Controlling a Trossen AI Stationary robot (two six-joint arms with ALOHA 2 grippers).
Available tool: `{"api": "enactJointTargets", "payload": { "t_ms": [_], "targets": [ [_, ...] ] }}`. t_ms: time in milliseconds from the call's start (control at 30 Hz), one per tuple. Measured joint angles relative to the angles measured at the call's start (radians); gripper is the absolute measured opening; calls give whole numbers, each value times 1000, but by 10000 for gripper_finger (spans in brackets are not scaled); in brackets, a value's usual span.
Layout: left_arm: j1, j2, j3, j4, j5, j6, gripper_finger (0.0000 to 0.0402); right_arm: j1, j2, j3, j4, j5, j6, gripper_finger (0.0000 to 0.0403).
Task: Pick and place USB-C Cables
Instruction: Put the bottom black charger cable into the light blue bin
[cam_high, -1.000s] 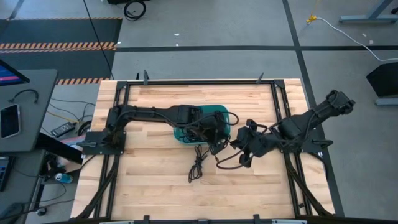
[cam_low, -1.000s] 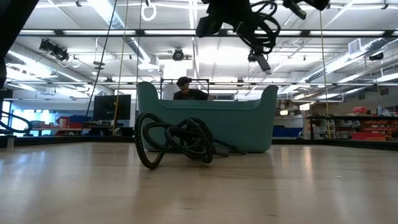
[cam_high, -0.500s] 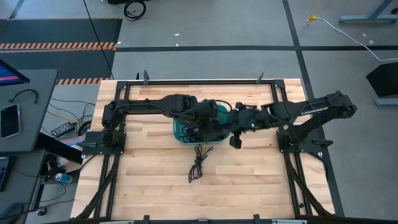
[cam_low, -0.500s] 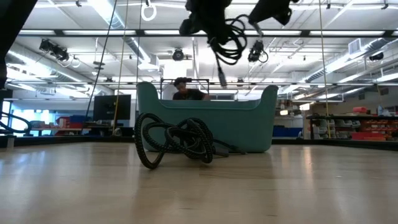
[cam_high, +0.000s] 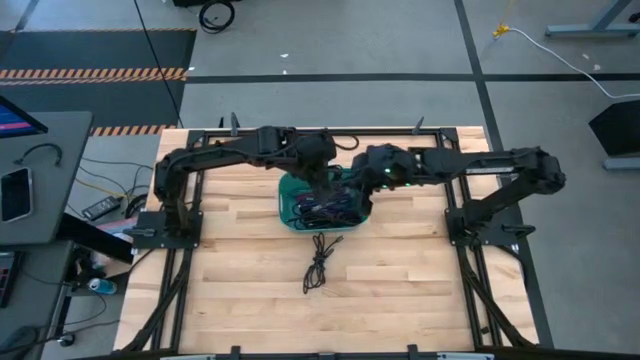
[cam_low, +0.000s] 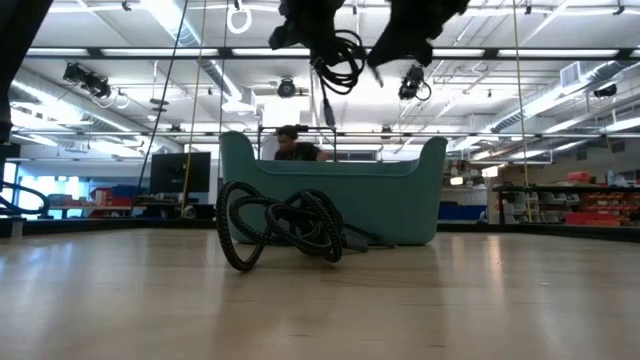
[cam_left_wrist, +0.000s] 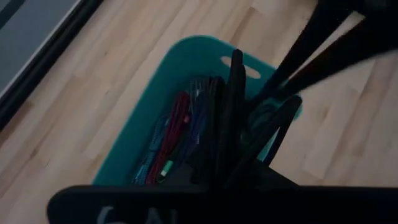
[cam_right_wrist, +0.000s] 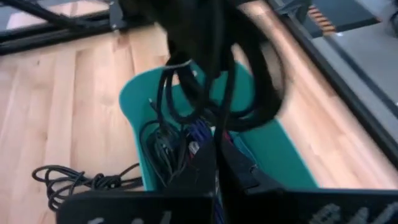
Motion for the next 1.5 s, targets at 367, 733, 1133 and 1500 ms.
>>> {"api": "enactJointTargets", "payload": {
  "t_ms": [367, 733, 1133, 1500],
  "targets": [
    [-6, 5, -2, -90, 10, 4, 21, -51, 201, -1, 145, -120, -48, 2],
    [-11, 5, -2, -107, 9, 5, 21, -50, 131, -2, 145, -59, -39, 52],
    [-11, 6, -2, -111, -6, 28, 21, -52, 62, -2, 8, -12, 9, 127],
    [8, 95, 0, -127, 29, 92, 21, -52, -81, -2, -28, 36, 42, 130]
  ]
}}
